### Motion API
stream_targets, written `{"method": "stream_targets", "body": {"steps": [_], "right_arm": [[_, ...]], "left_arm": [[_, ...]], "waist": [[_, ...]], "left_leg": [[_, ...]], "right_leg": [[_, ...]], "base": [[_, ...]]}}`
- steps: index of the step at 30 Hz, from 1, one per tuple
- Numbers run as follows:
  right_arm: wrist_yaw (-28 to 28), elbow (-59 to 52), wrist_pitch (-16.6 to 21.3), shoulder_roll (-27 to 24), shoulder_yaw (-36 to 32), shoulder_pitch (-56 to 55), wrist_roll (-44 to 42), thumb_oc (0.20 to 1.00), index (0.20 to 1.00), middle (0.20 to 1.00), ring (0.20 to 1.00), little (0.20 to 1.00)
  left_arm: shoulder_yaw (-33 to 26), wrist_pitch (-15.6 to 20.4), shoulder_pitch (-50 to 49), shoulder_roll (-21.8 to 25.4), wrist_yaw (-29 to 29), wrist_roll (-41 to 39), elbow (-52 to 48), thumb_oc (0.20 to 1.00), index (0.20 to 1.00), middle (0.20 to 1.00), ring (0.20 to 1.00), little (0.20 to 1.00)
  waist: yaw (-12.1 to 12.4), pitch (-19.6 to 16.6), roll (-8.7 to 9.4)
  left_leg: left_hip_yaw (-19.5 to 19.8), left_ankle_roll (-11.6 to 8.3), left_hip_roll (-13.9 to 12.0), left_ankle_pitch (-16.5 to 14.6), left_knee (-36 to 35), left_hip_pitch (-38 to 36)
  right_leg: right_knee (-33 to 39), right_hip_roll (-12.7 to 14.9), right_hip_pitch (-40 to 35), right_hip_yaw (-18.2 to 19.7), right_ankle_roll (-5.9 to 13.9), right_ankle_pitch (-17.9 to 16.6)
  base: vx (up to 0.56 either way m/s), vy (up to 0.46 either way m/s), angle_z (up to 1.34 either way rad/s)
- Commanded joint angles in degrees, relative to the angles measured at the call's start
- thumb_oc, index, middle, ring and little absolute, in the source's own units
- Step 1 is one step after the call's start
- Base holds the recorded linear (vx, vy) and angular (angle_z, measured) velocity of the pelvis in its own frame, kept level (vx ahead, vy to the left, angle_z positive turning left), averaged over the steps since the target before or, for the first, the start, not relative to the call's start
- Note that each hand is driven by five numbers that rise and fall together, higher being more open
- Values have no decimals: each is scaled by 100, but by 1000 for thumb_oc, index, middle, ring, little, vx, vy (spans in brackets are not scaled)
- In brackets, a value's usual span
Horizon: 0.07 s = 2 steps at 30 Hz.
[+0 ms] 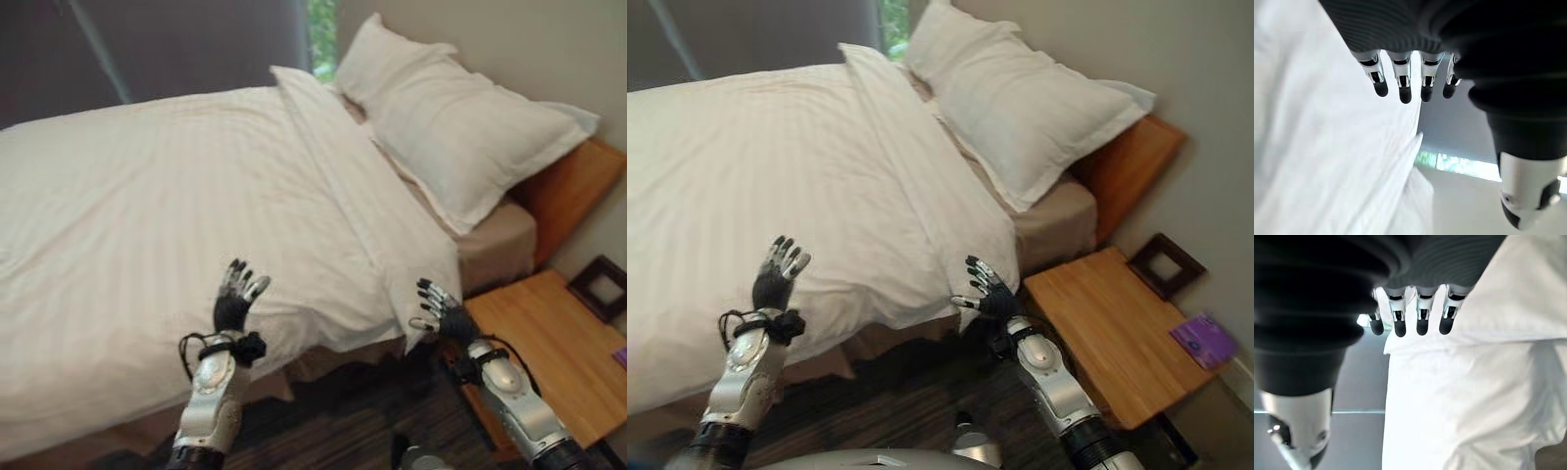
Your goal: Making the bed.
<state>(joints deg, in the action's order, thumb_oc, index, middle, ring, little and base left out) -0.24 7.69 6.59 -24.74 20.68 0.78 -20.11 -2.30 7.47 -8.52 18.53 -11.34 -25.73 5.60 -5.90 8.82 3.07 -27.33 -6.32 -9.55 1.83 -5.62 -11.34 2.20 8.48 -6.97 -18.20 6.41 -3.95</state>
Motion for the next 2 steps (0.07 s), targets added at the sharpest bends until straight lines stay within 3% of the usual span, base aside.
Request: {"method": "stream_targets", "body": {"steps": [1,2], "right_arm": [[-27,-126,349,290,-76,452,56,1000,1000,1000,1000,1000],[-61,-111,348,337,-116,490,8,1000,1000,1000,1000,1000]], "left_arm": [[97,284,70,223,-7,154,-175,1000,1000,1000,1000,1000],[125,252,-6,193,12,149,-63,1000,1000,1000,1000,1000]], "waist": [[34,-1,110],[128,-2,116]], "left_leg": [[-129,-160,59,235,79,-246],[-38,-170,62,260,62,-208]], "right_leg": [[-370,205,4,48,330,120],[-313,246,-82,-62,351,92]], "base": [[45,15,35],[67,23,36]]}}
